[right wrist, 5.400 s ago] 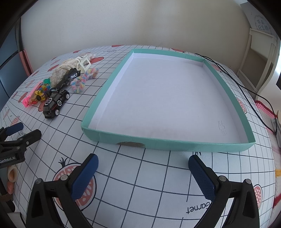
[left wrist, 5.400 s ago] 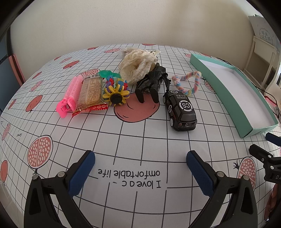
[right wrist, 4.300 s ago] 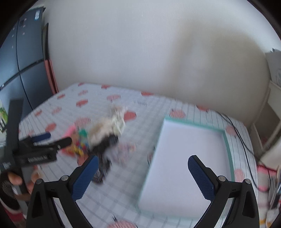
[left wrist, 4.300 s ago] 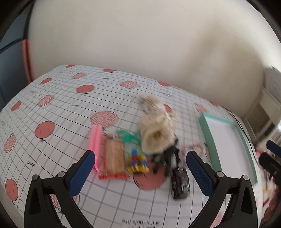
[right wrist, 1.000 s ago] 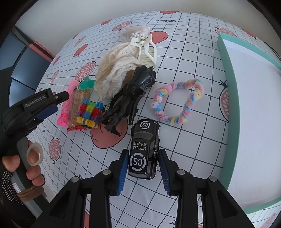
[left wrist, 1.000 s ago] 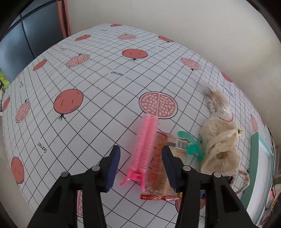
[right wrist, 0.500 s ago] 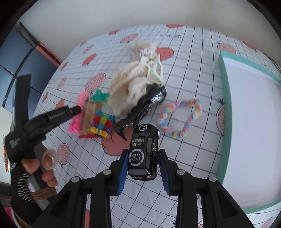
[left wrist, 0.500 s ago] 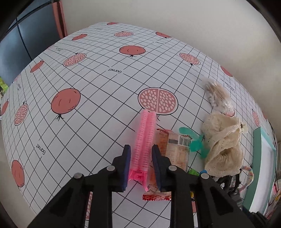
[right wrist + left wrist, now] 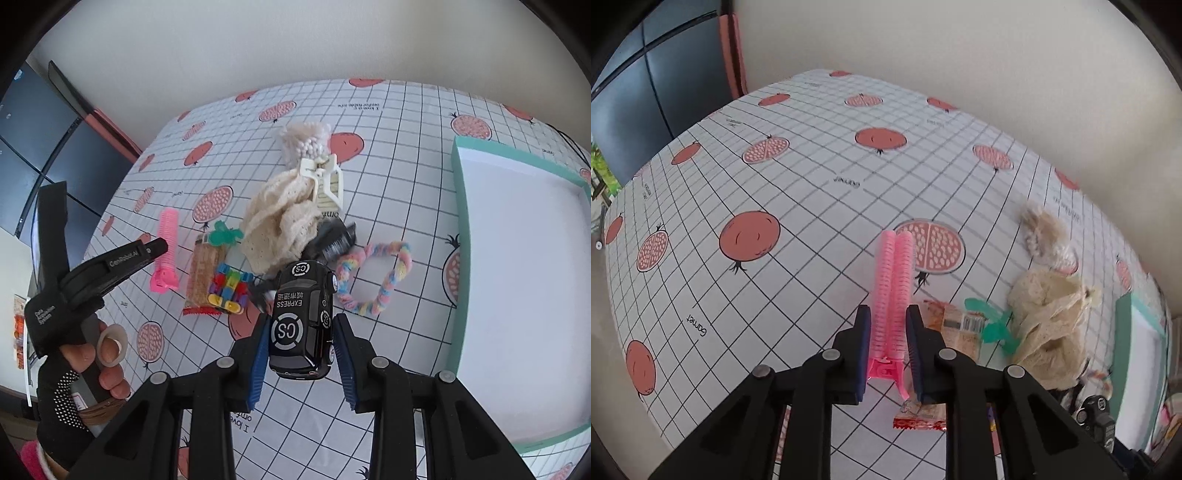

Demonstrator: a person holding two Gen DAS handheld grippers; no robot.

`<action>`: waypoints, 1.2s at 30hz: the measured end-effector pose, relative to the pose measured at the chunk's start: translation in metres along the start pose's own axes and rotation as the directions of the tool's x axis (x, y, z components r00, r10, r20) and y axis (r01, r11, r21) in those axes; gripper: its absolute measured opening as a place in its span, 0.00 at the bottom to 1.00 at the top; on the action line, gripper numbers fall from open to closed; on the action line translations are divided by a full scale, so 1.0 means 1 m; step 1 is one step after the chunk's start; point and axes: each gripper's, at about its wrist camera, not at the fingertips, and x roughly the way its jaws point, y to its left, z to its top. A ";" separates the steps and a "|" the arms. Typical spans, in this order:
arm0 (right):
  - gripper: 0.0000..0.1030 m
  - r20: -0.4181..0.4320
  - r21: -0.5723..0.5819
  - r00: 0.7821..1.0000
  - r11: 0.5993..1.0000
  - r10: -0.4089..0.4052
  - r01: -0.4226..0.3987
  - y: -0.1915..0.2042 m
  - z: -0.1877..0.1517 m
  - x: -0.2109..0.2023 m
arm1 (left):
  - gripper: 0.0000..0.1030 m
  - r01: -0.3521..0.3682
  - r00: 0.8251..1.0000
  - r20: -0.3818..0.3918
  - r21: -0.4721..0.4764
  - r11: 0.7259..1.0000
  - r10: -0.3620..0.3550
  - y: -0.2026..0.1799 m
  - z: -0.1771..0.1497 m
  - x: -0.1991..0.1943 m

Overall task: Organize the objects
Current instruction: 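Carry the pink roller and black car into the tray with both grippers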

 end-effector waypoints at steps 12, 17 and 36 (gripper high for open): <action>0.35 0.084 0.020 0.996 1.000 -0.007 0.006 -0.008 0.008 -0.017 | 0.19 0.099 0.994 0.050 0.034 0.994 -0.101 -0.027 0.001 -0.028; 0.35 0.131 0.075 0.989 0.995 -0.074 0.064 -0.036 0.016 -0.028 | 0.19 0.180 0.981 0.061 0.072 0.981 -0.184 -0.059 -0.006 -0.043; 0.35 0.174 0.350 0.937 0.908 -0.303 0.228 -0.182 0.007 -0.063 | 0.19 0.394 0.911 -0.026 0.355 0.848 -0.412 -0.226 -0.063 -0.079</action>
